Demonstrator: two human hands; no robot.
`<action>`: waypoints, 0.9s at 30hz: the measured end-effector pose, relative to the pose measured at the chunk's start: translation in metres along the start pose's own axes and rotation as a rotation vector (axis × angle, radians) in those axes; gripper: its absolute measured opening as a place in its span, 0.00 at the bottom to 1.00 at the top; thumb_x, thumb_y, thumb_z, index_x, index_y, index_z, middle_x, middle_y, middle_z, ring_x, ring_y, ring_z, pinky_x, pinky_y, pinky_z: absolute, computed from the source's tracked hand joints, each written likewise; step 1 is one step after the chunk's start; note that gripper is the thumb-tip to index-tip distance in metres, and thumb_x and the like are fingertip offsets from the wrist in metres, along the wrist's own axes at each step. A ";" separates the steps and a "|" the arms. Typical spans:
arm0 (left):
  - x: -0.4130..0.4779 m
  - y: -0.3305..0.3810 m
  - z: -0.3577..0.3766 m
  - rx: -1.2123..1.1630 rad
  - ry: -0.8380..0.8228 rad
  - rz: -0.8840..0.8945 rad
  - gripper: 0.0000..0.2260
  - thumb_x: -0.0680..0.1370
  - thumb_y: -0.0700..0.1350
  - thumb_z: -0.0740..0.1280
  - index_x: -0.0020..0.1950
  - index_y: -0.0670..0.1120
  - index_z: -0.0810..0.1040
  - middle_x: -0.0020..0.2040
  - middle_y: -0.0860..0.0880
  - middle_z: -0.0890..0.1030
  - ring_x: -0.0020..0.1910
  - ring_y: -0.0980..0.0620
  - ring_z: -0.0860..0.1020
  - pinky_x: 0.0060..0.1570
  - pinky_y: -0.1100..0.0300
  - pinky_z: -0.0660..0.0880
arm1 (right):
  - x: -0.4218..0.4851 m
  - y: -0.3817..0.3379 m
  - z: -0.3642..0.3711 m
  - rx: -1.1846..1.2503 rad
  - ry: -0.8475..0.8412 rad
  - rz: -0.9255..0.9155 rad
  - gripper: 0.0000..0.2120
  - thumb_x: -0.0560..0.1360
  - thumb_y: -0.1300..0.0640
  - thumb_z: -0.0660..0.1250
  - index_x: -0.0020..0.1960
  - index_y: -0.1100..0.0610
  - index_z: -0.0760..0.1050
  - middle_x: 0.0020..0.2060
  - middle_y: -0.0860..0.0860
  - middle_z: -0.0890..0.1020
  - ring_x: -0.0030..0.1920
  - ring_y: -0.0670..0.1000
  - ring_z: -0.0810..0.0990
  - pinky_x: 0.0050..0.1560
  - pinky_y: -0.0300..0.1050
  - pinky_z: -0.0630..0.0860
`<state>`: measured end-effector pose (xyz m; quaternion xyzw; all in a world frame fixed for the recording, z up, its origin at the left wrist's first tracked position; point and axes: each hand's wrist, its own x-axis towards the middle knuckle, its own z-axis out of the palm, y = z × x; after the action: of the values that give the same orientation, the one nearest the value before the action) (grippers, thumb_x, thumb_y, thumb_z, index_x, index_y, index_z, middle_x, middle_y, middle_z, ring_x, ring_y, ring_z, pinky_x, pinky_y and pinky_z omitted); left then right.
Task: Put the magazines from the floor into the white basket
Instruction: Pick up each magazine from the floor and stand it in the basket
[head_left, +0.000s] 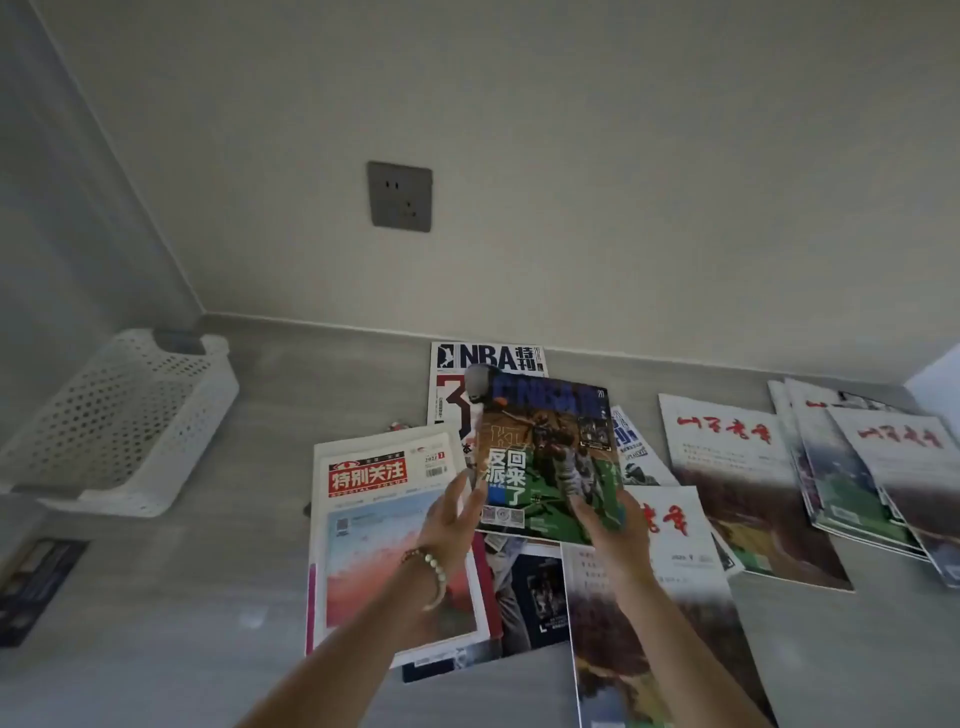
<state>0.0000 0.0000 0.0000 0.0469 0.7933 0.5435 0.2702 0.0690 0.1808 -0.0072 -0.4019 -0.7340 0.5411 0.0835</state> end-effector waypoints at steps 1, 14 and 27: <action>0.013 -0.001 0.007 0.083 -0.004 -0.008 0.25 0.78 0.58 0.51 0.73 0.52 0.57 0.75 0.46 0.58 0.74 0.46 0.55 0.73 0.48 0.53 | 0.009 0.000 0.000 -0.004 -0.012 0.010 0.29 0.69 0.48 0.73 0.66 0.56 0.70 0.62 0.54 0.76 0.65 0.58 0.73 0.66 0.60 0.69; 0.076 0.011 0.036 0.025 0.147 -0.131 0.17 0.78 0.44 0.59 0.67 0.50 0.65 0.46 0.46 0.77 0.42 0.51 0.77 0.41 0.61 0.75 | 0.097 0.017 -0.019 -0.015 -0.103 0.317 0.36 0.69 0.43 0.71 0.70 0.60 0.66 0.69 0.60 0.71 0.68 0.62 0.70 0.70 0.59 0.64; 0.023 0.046 -0.080 -0.225 0.371 0.231 0.08 0.78 0.45 0.60 0.57 0.52 0.72 0.39 0.50 0.80 0.33 0.64 0.75 0.30 0.74 0.70 | 0.081 -0.093 0.032 0.270 -0.414 0.088 0.18 0.72 0.48 0.68 0.59 0.54 0.73 0.55 0.59 0.81 0.54 0.62 0.81 0.58 0.63 0.75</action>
<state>-0.0680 -0.0399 0.0526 0.0063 0.7532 0.6551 0.0594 -0.0494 0.2041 0.0346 -0.2993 -0.6383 0.7081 -0.0394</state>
